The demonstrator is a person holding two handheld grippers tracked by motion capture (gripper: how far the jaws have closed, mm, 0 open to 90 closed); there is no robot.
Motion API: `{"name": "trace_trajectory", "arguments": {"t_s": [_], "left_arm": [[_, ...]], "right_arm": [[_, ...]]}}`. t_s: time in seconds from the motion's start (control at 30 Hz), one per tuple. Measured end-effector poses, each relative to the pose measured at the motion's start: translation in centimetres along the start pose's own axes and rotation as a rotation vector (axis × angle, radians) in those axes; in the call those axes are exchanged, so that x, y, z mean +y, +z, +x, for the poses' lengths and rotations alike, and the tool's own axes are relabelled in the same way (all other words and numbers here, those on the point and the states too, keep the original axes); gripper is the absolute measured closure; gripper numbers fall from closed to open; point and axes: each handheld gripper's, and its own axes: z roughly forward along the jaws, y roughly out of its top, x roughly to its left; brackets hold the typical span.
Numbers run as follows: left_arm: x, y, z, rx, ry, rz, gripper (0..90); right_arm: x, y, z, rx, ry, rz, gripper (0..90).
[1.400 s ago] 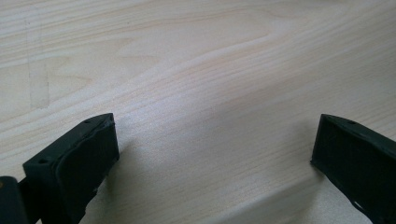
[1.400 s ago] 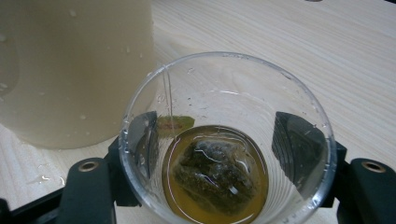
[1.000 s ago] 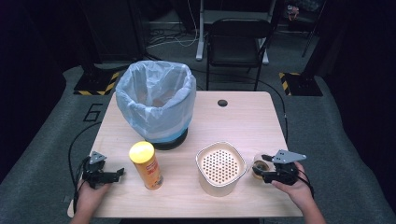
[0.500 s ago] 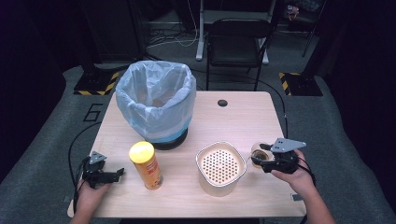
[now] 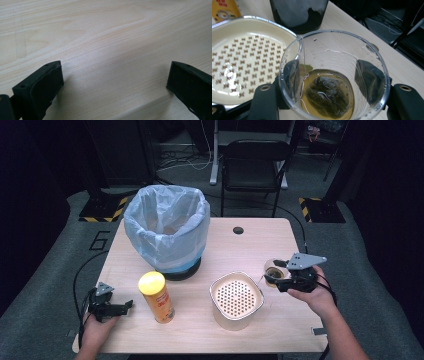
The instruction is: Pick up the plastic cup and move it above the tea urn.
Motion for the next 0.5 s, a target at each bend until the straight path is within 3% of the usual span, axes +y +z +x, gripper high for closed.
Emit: {"name": "trace_trajectory", "arguments": {"t_s": [0.23, 0.5], "left_arm": [[0.0, 0.0, 0.0, 0.0, 0.0, 0.001, 0.2], [0.0, 0.0, 0.0, 0.0, 0.0, 0.0, 0.3]], "right_arm": [[2.5, 0.0, 0.6, 0.017, -0.057, -0.006, 36.5], [4.5, 0.6, 1.5, 0.034, -0.154, -0.002, 36.7]]}}
